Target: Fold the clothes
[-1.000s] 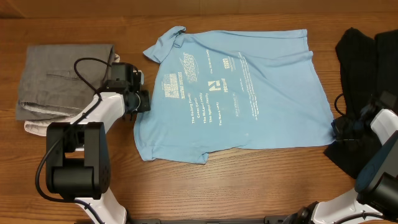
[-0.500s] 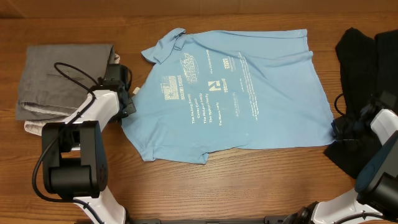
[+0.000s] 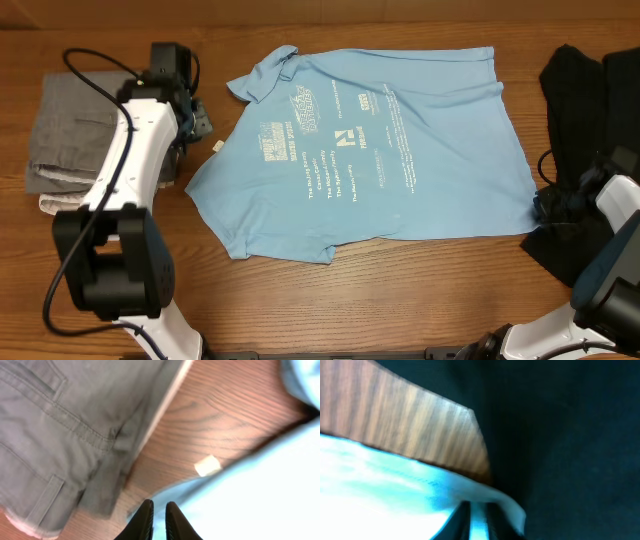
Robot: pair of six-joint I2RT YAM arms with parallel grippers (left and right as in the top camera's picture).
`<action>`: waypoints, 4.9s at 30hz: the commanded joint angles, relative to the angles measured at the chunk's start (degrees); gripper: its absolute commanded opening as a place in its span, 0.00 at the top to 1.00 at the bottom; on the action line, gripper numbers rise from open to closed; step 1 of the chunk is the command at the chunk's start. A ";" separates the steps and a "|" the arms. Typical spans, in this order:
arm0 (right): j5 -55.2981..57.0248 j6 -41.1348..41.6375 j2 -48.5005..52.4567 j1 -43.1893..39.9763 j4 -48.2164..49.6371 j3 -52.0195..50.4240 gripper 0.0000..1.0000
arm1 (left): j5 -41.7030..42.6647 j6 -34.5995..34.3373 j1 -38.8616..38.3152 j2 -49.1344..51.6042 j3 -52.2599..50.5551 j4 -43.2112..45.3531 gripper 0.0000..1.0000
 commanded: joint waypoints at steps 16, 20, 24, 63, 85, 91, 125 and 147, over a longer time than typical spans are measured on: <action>-4.46 -8.59 3.17 9.88 -19.61 20.37 0.24 | 14.10 -0.35 -3.52 -28.55 4.04 -12.76 0.53; -10.64 -14.10 3.17 15.87 -20.39 24.30 0.18 | 16.92 1.90 -5.46 -26.49 -0.07 -10.25 0.59; -10.60 -14.08 3.19 19.15 -18.38 24.37 0.00 | 18.45 4.11 -7.28 -21.31 -3.26 -1.14 0.65; -19.58 -13.25 3.19 25.05 -10.51 24.20 0.00 | 14.14 3.26 -9.55 15.28 0.90 38.93 0.57; -19.58 -13.22 3.19 25.05 -10.51 24.20 0.00 | 18.27 -4.98 -7.58 20.04 0.92 41.00 0.57; -19.58 -13.22 3.19 25.05 -10.51 24.20 0.00 | 19.91 -5.09 -7.58 19.37 2.38 42.29 0.69; -19.58 -13.22 3.19 25.05 -10.51 24.20 0.00 | 16.85 -2.34 -8.26 21.14 9.81 29.94 0.62; -19.58 -13.22 3.19 25.05 -10.51 24.20 0.00 | 13.70 -2.32 -8.74 21.42 9.49 27.67 0.61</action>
